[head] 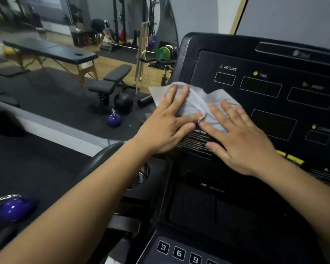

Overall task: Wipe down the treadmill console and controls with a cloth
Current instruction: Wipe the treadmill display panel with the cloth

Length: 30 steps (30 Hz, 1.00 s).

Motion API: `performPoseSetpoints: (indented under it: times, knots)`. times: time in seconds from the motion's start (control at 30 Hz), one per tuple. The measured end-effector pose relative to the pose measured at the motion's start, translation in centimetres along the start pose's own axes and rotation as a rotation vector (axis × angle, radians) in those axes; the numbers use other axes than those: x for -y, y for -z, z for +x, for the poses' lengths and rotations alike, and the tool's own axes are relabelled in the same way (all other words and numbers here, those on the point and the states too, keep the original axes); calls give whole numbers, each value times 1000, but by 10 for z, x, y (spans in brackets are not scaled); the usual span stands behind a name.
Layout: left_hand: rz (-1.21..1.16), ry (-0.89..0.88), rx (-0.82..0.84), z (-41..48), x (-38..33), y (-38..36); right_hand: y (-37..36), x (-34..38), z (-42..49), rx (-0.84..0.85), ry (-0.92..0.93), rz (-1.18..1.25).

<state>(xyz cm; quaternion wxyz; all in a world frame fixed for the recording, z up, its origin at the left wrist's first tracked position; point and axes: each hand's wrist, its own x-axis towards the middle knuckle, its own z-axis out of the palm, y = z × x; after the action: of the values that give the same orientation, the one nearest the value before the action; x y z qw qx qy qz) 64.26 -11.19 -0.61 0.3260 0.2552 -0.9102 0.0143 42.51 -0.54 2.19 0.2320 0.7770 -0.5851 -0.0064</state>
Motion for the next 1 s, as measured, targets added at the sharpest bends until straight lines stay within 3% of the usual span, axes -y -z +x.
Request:
performPoseSetpoints:
  times: [0.23, 0.37, 0.53, 0.77, 1.0]
  knots:
    - [206, -26, -42, 77, -6, 19, 37, -42, 22, -47, -260, -1]
    - [197, -74, 14, 52, -20, 8, 26, -30, -10, 2, -221, 14]
    - [188, -258, 240, -33, -38, -26, -16, -2, -104, 107, -114, 36]
    - [86, -158, 341, -57, -72, -39, -31, 14, -153, 187, -155, 89]
    - [115, -204, 370, -43, -108, -55, -37, -3, -188, 185, -231, 123]
